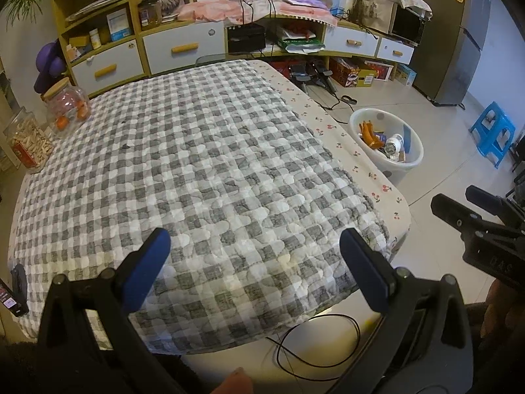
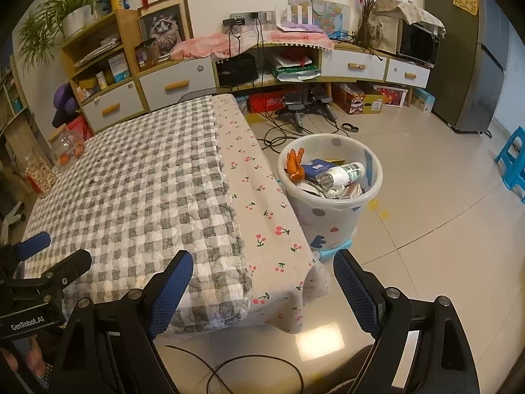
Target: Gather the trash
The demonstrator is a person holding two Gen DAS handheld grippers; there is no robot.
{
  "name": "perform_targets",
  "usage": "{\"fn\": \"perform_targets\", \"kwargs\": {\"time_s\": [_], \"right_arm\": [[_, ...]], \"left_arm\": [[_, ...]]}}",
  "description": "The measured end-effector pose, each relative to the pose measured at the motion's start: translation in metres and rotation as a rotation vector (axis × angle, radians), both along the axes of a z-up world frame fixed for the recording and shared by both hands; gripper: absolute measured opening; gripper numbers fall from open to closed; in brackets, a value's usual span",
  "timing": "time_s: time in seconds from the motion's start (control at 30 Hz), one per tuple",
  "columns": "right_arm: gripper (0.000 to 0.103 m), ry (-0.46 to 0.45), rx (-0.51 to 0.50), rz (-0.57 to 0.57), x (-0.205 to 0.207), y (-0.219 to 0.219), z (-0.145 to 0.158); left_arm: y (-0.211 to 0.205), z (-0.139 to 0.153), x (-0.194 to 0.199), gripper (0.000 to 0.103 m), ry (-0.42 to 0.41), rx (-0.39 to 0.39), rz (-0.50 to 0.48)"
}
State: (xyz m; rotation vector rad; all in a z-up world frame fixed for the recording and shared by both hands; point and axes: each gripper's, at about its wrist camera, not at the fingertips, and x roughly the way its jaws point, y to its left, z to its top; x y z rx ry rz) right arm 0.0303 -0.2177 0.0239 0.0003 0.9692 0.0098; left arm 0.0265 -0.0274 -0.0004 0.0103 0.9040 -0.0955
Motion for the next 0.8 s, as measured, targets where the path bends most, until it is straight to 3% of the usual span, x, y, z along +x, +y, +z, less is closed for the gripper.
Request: {"fn": "perform_targets", "kwargs": {"time_s": [0.8], "right_arm": [[0.089, 0.010, 0.008, -0.007, -0.0007, 0.0005, -0.0019]], "left_arm": [[-0.0037, 0.0017, -0.0013, 0.102, 0.001, -0.007, -0.002]]}}
